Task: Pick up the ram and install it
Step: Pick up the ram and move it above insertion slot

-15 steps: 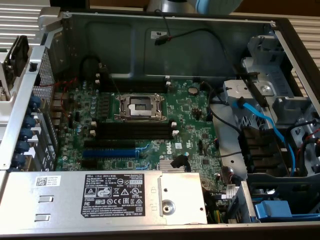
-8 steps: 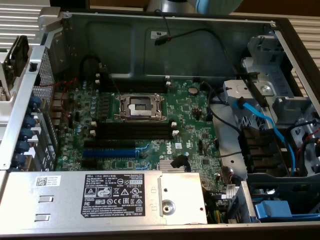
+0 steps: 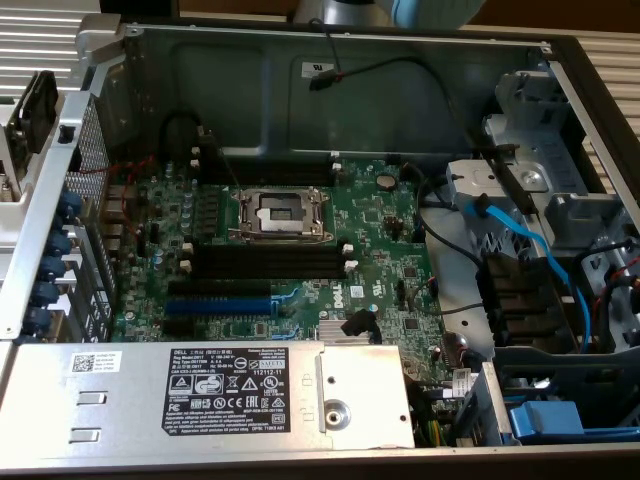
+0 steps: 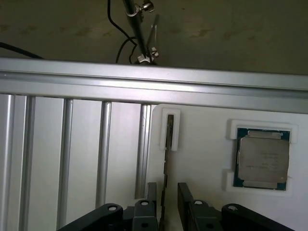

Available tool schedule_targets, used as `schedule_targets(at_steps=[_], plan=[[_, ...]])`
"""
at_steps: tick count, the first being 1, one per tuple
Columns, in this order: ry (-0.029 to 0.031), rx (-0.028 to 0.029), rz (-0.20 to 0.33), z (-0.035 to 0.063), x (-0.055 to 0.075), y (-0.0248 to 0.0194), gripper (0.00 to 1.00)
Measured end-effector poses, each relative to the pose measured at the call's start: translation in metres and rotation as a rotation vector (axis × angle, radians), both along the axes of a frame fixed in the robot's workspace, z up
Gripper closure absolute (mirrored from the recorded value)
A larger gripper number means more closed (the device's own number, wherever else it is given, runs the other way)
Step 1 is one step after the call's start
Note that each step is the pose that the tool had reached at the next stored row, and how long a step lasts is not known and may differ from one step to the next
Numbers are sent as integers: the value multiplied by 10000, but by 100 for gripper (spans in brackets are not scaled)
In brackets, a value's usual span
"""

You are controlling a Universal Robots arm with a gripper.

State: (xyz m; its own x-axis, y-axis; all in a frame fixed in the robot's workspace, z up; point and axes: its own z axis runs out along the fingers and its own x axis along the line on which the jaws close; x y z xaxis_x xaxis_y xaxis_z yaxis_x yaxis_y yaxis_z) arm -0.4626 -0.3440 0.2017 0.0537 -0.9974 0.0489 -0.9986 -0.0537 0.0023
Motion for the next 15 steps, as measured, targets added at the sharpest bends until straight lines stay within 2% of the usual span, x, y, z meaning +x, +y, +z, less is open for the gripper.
schedule_targets(at_steps=[15], plan=[[0, 4, 0, 0, 0, -6, 71]])
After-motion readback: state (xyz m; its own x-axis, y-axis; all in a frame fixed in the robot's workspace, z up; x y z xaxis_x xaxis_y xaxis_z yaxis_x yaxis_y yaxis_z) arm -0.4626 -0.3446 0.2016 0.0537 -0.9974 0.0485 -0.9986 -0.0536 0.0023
